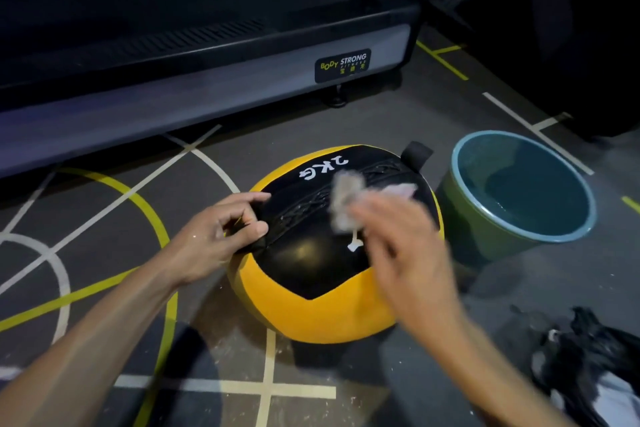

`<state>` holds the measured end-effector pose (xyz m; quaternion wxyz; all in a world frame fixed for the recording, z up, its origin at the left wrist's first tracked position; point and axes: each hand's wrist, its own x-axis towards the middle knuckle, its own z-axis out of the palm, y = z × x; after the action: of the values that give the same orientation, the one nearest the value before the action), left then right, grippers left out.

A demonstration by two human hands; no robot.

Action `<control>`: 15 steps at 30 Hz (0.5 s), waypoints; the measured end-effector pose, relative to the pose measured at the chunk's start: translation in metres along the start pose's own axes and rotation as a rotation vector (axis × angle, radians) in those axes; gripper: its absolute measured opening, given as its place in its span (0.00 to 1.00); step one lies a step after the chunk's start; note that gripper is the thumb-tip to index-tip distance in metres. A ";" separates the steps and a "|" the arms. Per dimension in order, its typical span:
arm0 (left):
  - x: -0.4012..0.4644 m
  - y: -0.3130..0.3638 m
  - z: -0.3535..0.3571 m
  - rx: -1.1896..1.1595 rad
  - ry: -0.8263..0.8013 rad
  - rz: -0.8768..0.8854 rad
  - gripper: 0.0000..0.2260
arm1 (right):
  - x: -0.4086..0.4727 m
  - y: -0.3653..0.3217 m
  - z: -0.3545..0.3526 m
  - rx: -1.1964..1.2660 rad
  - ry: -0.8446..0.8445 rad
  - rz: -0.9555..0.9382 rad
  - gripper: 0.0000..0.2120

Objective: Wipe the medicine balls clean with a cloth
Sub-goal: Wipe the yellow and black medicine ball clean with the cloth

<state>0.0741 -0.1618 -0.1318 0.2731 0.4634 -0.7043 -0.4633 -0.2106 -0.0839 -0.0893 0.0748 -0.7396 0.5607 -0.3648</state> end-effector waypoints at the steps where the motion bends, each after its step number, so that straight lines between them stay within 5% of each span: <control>1: -0.003 -0.001 -0.001 -0.003 -0.004 -0.003 0.16 | -0.015 -0.015 0.006 -0.036 -0.098 -0.128 0.20; 4: -0.009 -0.003 -0.001 -0.030 -0.022 -0.004 0.14 | -0.022 -0.012 0.005 -0.108 -0.152 -0.229 0.20; 7: -0.011 -0.003 0.001 -0.022 -0.003 0.000 0.10 | 0.001 0.031 -0.007 0.019 0.123 0.147 0.16; 10: -0.012 -0.003 0.001 -0.029 0.005 0.008 0.10 | 0.025 0.059 -0.025 0.052 0.122 0.453 0.16; 15: -0.020 -0.008 0.000 -0.069 -0.003 0.013 0.12 | 0.025 0.013 0.000 -0.086 -0.047 -0.125 0.20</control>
<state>0.0859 -0.1454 -0.1382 0.2910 0.4485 -0.6911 -0.4864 -0.2182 -0.1110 -0.0849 0.0334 -0.7840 0.5267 -0.3267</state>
